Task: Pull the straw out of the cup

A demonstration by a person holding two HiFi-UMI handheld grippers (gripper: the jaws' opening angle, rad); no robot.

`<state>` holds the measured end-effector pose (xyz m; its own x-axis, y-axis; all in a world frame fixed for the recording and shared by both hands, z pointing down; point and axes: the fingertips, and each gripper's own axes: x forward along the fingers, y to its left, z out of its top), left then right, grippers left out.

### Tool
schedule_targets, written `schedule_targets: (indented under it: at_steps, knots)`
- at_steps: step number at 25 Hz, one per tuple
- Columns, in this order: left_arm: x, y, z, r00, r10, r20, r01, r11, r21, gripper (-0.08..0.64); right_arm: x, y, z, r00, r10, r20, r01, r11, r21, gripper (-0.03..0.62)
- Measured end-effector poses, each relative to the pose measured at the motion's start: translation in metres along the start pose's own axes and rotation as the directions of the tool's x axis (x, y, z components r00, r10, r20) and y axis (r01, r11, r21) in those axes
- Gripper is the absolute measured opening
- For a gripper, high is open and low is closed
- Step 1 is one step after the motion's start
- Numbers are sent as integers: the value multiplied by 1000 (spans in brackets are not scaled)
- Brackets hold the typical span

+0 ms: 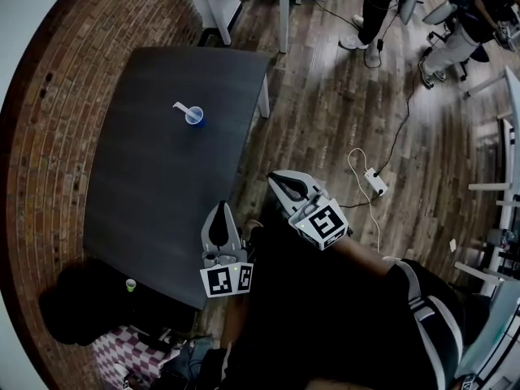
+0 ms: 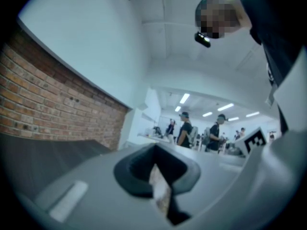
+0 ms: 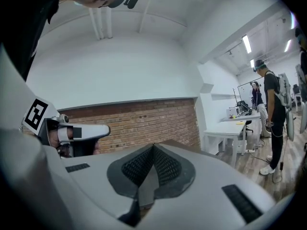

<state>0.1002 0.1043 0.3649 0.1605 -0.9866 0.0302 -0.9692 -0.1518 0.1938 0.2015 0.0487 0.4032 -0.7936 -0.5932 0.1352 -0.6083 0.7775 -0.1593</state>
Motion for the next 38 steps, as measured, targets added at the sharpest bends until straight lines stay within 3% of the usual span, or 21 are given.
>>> schedule_targets:
  at_steps: [12,21,38]
  knots:
    - [48,56,8,1000,3,23,-3,999,-38,5,60,-7,10,1000,-3,-31,2,999,-44,5]
    - [81,118,21,999,23,48,-20,998,-65,5,136,-7,24,998,15,-59,-20,996,-83,5]
    - [79,208,23,995,64,78,-55,992,-115,5,235,19,19,992,15,-127,-32,991,-133,5]
